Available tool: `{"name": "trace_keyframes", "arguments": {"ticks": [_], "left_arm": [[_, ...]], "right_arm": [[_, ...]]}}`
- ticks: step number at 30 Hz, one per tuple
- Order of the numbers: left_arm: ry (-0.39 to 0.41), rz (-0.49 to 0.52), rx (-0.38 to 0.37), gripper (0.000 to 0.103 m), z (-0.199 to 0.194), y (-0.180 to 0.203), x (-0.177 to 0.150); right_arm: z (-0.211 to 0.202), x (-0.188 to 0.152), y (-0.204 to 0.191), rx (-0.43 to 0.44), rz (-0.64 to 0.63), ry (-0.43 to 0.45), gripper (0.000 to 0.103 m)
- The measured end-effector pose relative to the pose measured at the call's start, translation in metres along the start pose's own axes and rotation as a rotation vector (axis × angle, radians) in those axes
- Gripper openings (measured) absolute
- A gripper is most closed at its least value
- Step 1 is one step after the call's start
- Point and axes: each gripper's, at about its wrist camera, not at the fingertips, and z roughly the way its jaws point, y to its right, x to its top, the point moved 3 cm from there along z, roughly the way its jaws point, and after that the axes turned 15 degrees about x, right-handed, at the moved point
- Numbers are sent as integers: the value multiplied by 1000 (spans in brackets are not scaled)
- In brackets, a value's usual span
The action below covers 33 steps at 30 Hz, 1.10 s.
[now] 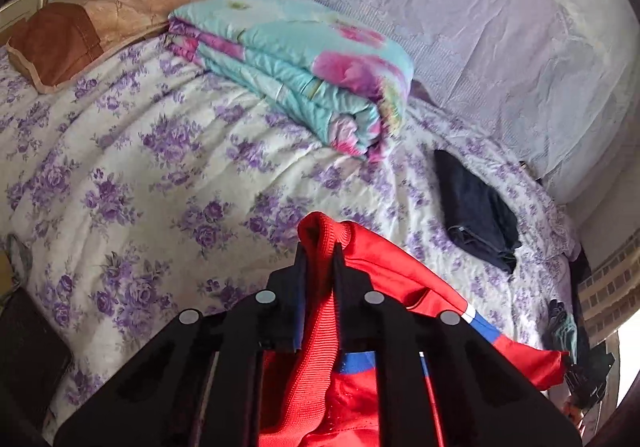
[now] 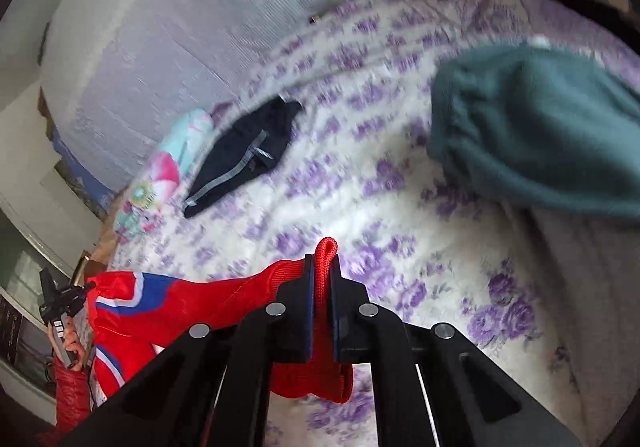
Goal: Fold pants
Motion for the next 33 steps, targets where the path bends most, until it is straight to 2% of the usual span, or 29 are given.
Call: {"name": "trace_keyframes", "arguments": {"ticks": [3, 5, 7, 10, 12, 13, 14, 15, 16, 17, 19, 22, 24, 27, 30, 33], "left_arm": [[104, 0, -22, 10, -29, 6, 10], [131, -1, -31, 11, -27, 13, 18], [68, -18, -17, 11, 6, 18, 26], [-86, -44, 67, 11, 81, 19, 19], [-160, -46, 136, 11, 119, 17, 5], [-158, -42, 165, 14, 124, 15, 0], [-145, -34, 170, 19, 121, 15, -2], [-134, -26, 168, 22, 113, 14, -2], [-127, -24, 176, 35, 105, 11, -1], [-112, -19, 190, 46, 94, 8, 0], [-84, -7, 200, 54, 73, 0, 2], [-78, -31, 162, 56, 44, -18, -3], [-90, -59, 152, 56, 30, -33, -15], [-132, -106, 140, 56, 17, -56, -38], [-155, -158, 133, 56, 1, -76, -61], [-164, -185, 103, 56, -19, -91, -82]], "right_arm": [[-18, 21, -18, -20, -86, 58, 7], [-3, 34, -2, -60, -64, 31, 7], [39, 39, 31, -128, 0, -53, 7], [109, 30, 81, -237, 46, -182, 7], [129, 25, 92, -269, 54, -190, 12], [129, 25, 90, -272, 56, -172, 15], [125, 25, 88, -275, 58, -161, 17], [119, 25, 85, -279, 56, -159, 31], [110, 25, 82, -296, 42, -150, 43], [99, 25, 78, -327, 13, -128, 43], [75, 26, 66, -353, -32, -83, 43], [53, 15, 48, -263, -18, -65, 43], [63, 1, 48, -245, -13, -126, 43], [94, -24, 63, -284, 24, -251, 45], [86, -19, 59, -270, 44, -224, 46], [54, -18, 39, -249, 28, -149, 46]]}}
